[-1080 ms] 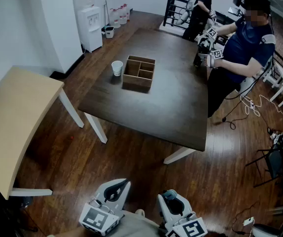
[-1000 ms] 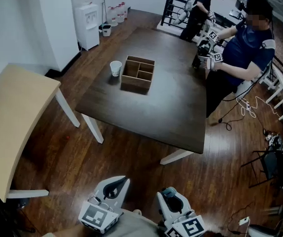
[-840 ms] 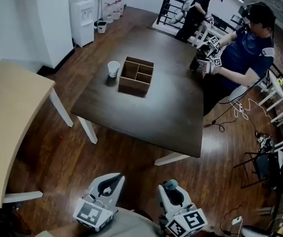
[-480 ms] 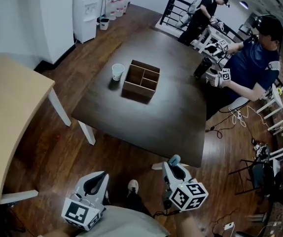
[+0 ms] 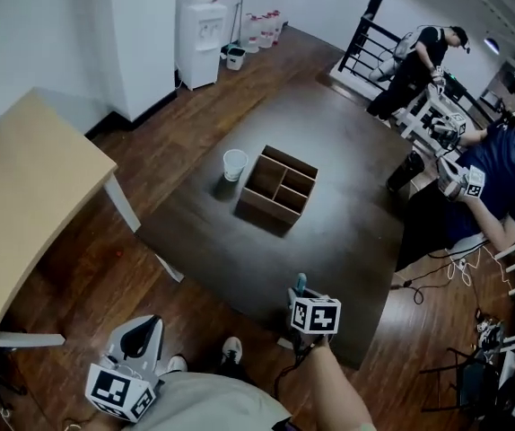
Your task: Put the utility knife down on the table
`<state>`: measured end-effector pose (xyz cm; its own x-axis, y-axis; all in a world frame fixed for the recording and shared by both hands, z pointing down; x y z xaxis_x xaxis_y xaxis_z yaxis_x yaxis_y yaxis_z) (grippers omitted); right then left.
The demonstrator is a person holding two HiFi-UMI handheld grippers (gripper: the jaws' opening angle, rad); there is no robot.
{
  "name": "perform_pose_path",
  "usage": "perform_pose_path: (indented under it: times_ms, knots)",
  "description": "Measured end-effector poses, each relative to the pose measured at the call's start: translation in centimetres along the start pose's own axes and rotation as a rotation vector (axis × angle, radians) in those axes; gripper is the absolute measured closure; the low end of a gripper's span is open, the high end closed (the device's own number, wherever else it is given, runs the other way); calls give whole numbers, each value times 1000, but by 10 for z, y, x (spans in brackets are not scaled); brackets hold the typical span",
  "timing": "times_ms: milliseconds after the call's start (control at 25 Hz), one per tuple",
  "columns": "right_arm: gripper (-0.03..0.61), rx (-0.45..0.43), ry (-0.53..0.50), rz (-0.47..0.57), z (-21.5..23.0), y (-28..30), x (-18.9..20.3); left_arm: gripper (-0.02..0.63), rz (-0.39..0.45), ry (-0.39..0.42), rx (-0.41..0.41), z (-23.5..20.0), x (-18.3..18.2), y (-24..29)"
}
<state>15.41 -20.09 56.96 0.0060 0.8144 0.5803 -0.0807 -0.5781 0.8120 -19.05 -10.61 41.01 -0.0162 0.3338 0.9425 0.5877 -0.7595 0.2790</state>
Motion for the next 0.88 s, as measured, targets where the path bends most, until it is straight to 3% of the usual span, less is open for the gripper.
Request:
perform_pose_path:
  times_ms: [200,400,560,880]
  knots:
    - [500,37,-190,-125,8,38,-10,609,-27,16,-32,18,-11,32]
    - [500,24,-269,-143,9,48,-9,609,-44,22,-52,24,-19,52]
    - [473,-3,-236,-117,12,48,-8,609,-50,40,-36,28,-25,66]
    - [451,27,-53,20,41,19,-15,609,-49,45,35,35,-29,82]
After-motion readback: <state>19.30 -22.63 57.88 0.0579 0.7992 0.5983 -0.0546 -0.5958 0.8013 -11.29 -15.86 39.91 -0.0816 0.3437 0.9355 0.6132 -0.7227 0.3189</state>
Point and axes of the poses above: the fingertips, and each gripper's own axes: y forward along the fingers, z to its right, x out of its underside, the point moved 4 cm from there along -y, backward along the fingers, and after that the axes turned 5 degrees about x, right-handed, at the moved point
